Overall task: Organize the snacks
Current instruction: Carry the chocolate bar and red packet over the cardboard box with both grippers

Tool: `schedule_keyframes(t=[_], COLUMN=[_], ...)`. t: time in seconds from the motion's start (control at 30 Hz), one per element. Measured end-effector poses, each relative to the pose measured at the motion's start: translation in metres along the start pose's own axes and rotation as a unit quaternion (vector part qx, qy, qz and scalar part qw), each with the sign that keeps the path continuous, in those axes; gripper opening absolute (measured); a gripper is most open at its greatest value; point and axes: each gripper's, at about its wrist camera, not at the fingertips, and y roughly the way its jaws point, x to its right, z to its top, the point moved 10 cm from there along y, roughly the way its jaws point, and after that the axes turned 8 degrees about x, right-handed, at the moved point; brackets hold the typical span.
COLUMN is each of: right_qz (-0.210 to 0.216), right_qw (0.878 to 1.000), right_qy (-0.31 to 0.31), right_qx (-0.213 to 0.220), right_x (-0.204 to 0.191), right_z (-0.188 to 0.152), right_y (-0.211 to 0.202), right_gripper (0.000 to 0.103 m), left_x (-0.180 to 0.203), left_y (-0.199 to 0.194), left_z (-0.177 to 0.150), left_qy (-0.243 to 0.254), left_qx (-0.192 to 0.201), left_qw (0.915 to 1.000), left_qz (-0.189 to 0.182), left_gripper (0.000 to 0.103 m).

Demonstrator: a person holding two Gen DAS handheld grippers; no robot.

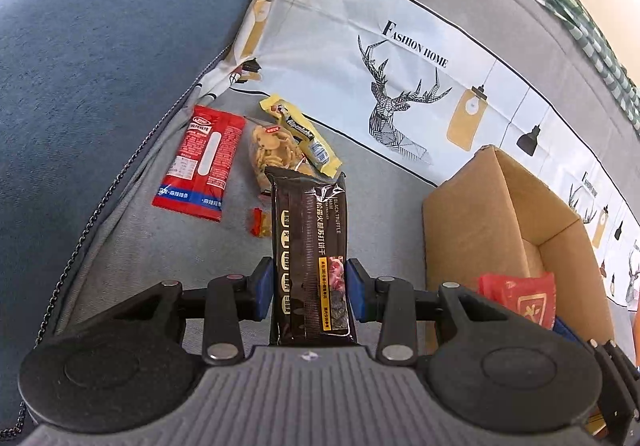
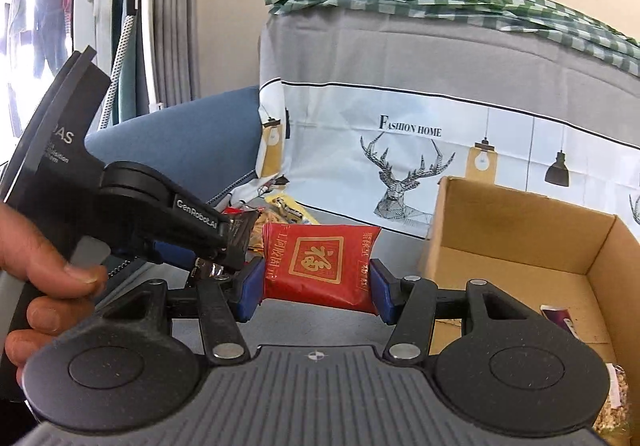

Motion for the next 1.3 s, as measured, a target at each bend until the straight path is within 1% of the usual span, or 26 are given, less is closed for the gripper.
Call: schedule_keyframes(t=[0.2,0.33,0.6,0.73,0.9,1.07,1.23,1.3], right_qz=[-0.006,-0.011,-0.023,-0.028,-0.041,-0.071,-0.105,-0.120], right_qw=[1.000,1.000,0.999,0.998,0.997,0.994,0.988,0.985], right_qy=[0.010,0.015,0.038,0.041,0.039,0.058,0.089,0.098], right_qx=[0.006,0.016,0.028,0.036,0.052,0.063,0.068,0.072], right_x=[0.006,0.011,0.028,0.039,0.062,0.101,0.142,0.156], right_z=[0.005,0.008,0.016,0.023,0.033,0.039,0.039,0.039], right_y=[-0.002,-0.006,-0.008,-0.013,-0.027,-0.042,-0.058,-0.065], right_gripper=[0.057,0.057,0.057,0.057,0.057,0.057,0.057,0.057], left_x=[-0.001,0.003,0.025,0.042,0.065,0.098,0.137,0.152], left_y=[0.000,-0.005,-0.017,-0.023,-0.032,-0.038,-0.041,-0.039], left_z=[0.000,0.003,0.014,0.019,0.026,0.030,0.024,0.020], left_qy=[-0.002,-0.004,-0.006,0.008,0.015,0.023,0.038,0.044], left_qx=[0.002,0.009,0.045,0.065,0.091,0.111,0.118,0.117], left_qw=[1.0000,0.9999,0.9973,0.9944,0.9881,0.9793,0.9692,0.9662], left_qz=[-0.002,-0.010,-0.057,-0.083,-0.123,-0.168,-0.213,-0.225], left_gripper=[0.042,0.042,0.042,0.042,0.042,0.042,0.042,0.042])
